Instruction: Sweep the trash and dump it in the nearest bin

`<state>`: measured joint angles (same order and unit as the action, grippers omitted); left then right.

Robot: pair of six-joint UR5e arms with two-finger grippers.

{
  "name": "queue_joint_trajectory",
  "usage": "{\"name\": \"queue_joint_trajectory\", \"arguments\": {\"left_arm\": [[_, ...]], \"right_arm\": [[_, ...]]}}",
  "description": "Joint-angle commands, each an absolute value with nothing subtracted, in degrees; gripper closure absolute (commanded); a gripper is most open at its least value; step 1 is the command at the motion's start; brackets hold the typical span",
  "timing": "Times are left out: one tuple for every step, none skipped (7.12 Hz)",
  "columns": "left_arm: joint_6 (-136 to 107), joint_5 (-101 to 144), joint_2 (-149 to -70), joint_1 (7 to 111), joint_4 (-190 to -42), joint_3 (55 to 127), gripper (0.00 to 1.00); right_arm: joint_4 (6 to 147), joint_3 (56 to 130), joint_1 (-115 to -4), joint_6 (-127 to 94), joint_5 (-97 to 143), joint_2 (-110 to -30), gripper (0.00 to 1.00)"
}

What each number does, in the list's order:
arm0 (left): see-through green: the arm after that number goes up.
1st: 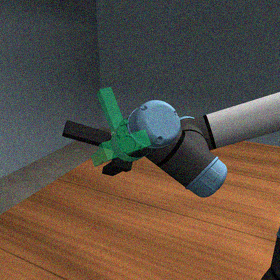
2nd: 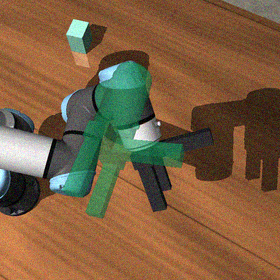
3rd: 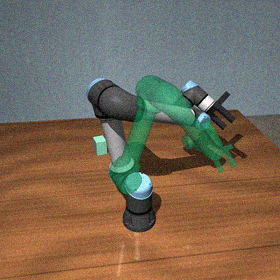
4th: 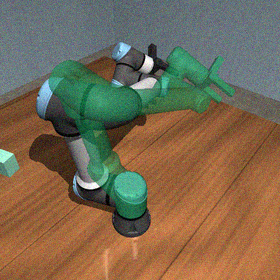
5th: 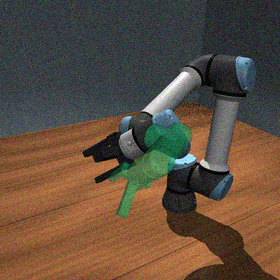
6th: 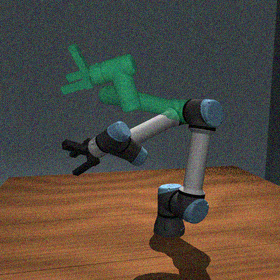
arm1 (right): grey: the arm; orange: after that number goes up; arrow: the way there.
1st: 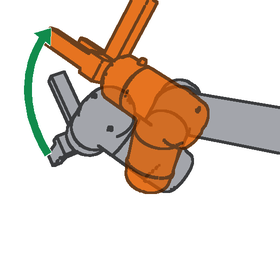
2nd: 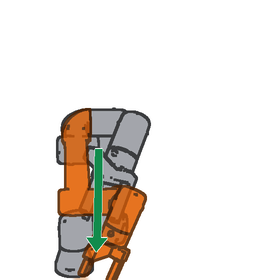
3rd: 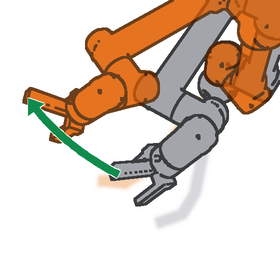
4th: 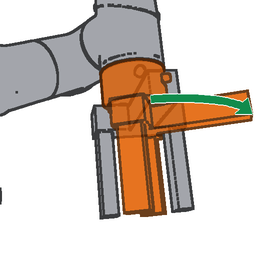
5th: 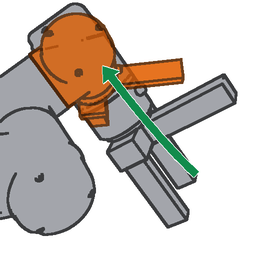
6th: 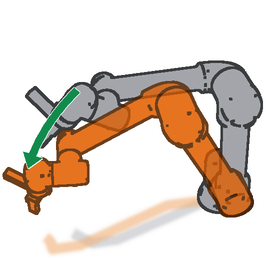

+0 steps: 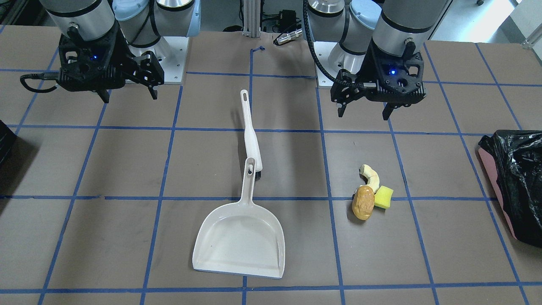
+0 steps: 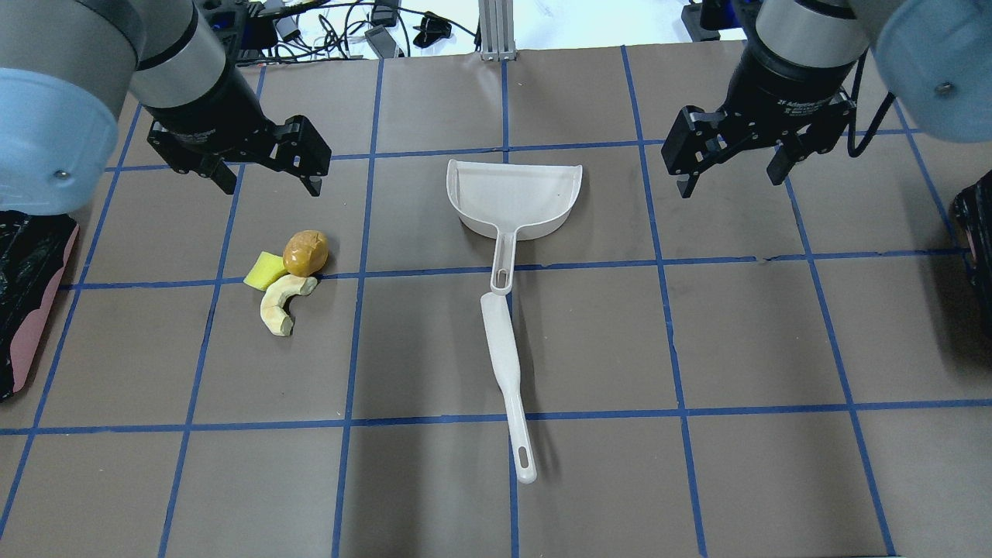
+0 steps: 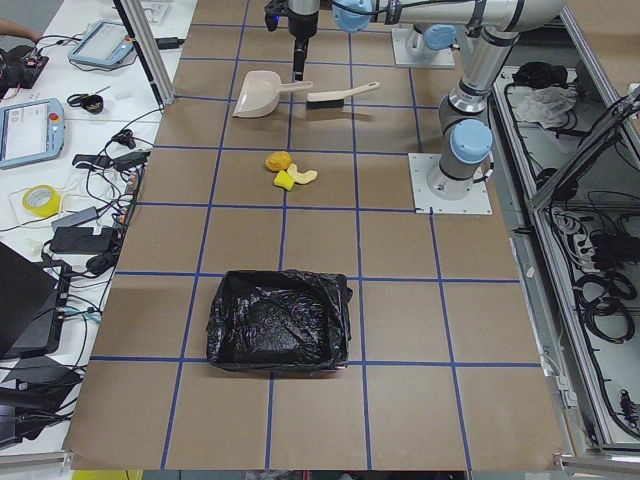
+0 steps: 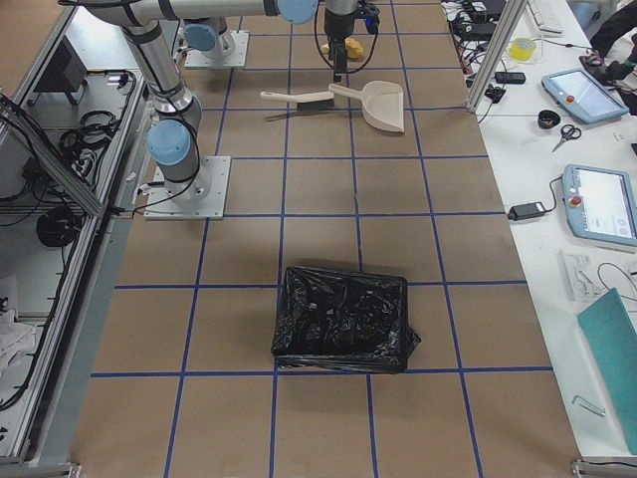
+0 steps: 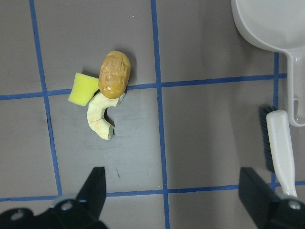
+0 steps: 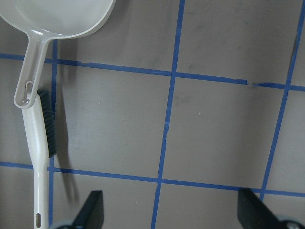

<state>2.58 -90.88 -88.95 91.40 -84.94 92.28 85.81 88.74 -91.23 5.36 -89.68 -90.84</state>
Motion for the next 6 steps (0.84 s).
{"name": "queue_joint_trajectory", "arguments": {"left_arm": [[2.55, -90.79, -88.86, 91.23, -84.82, 92.46, 0.0], [2.55, -90.88, -88.86, 91.23, -84.81, 92.46, 0.0], [2.64, -90.97, -88.86, 91.14, -84.9, 92.46, 0.0], [2.64, -91.05, -88.86, 91.14, -84.9, 92.46, 0.0], [2.64, -90.97, -88.86, 91.14, -84.82, 92.46, 0.0], [2.64, -90.97, -88.94, 91.14, -84.81, 92.46, 0.0]], "right_arm": [[85.87, 88.77, -91.23, 5.36, -89.65, -90.88, 0.0], [85.78, 88.77, -91.23, 5.36, -89.74, -90.79, 0.0], [85.78, 88.77, -91.23, 5.36, -89.74, -90.79, 0.0], [85.52, 88.77, -91.23, 5.36, -89.74, -90.88, 0.0], [85.17, 88.77, -91.23, 5.36, -89.91, -90.88, 0.0], [85.08, 88.77, -91.23, 5.36, -90.35, -90.7, 0.0]]}}
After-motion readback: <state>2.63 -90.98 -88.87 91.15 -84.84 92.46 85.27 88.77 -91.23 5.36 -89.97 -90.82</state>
